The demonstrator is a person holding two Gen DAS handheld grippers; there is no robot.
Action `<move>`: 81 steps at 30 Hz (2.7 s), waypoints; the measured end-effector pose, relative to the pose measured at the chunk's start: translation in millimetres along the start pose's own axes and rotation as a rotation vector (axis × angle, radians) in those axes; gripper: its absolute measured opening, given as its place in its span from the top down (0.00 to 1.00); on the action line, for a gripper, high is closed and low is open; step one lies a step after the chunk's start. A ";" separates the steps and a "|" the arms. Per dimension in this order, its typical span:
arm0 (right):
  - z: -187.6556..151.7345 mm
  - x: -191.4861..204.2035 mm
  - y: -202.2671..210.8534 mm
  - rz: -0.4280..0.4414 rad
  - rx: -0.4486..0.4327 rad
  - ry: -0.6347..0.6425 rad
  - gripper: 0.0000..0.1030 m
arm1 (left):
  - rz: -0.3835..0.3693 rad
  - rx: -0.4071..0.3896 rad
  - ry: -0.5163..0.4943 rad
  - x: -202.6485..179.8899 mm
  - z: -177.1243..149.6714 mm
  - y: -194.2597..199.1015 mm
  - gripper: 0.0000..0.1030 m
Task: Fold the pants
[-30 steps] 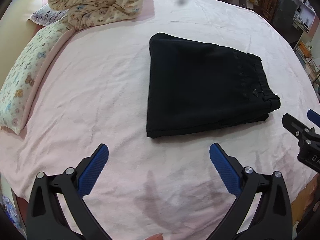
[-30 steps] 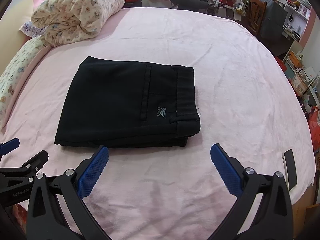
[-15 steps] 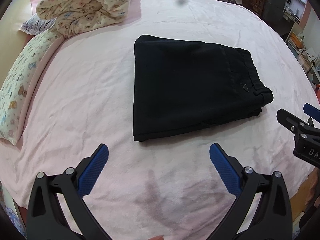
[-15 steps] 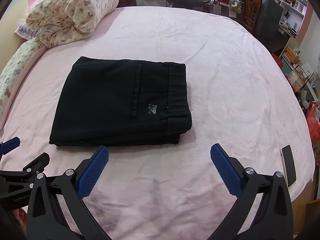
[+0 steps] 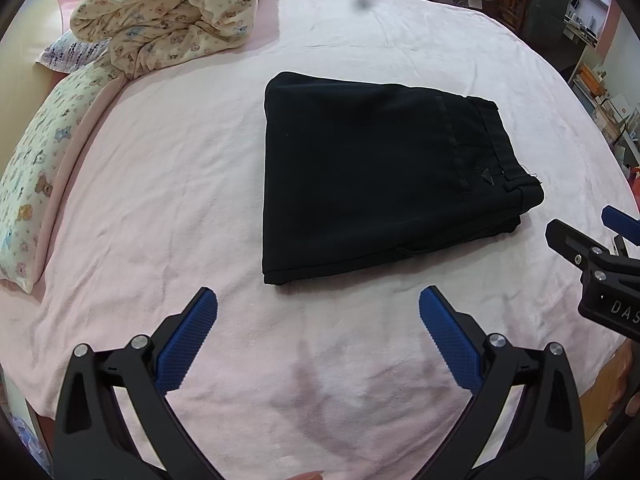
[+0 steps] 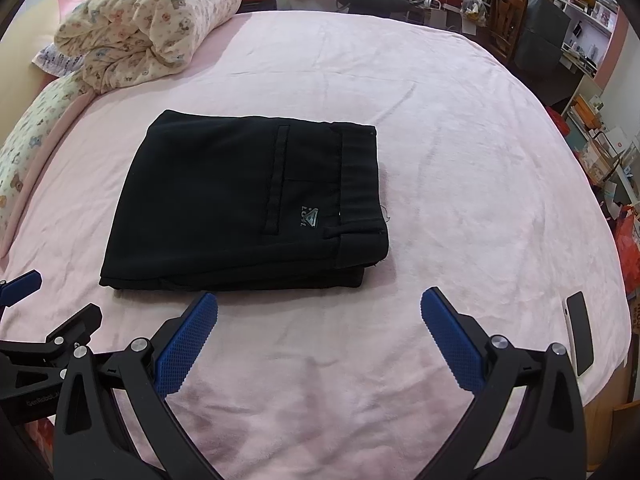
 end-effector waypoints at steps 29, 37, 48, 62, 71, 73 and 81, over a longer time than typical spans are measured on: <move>-0.5 3.7 -0.6 0.003 0.005 0.005 0.01 | -0.006 0.013 0.002 2.0 -3.0 -2.1 0.02; -0.3 6.2 -1.6 0.005 0.002 0.011 0.01 | 0.000 0.013 0.003 3.0 -2.6 -2.5 0.02; 2.3 5.0 -1.7 0.011 0.004 0.018 0.01 | 0.010 0.015 0.003 4.3 -2.6 -2.0 0.02; 2.7 7.3 -3.3 0.018 0.010 0.028 0.01 | 0.045 0.015 0.052 13.1 -3.8 1.5 0.02; 2.5 7.1 -4.3 0.020 0.013 0.030 0.01 | 0.060 0.004 0.052 14.9 -2.5 4.2 0.02; 2.8 7.5 -4.3 0.020 0.011 0.029 0.01 | 0.058 0.003 0.053 15.2 -2.2 4.5 0.02; 1.6 7.6 -4.8 0.020 0.016 0.028 0.01 | 0.023 -0.019 0.024 10.1 2.7 5.0 0.02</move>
Point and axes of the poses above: each gripper's, at about its wrist camera, not at the fingertips, and y roughly against the way its jaws point, x to its left, z to its top, the point moved 7 cm from there along -y, roughly the way its jaws point, and after that the axes turned 12 degrees about -z, right-handed, at the moved point
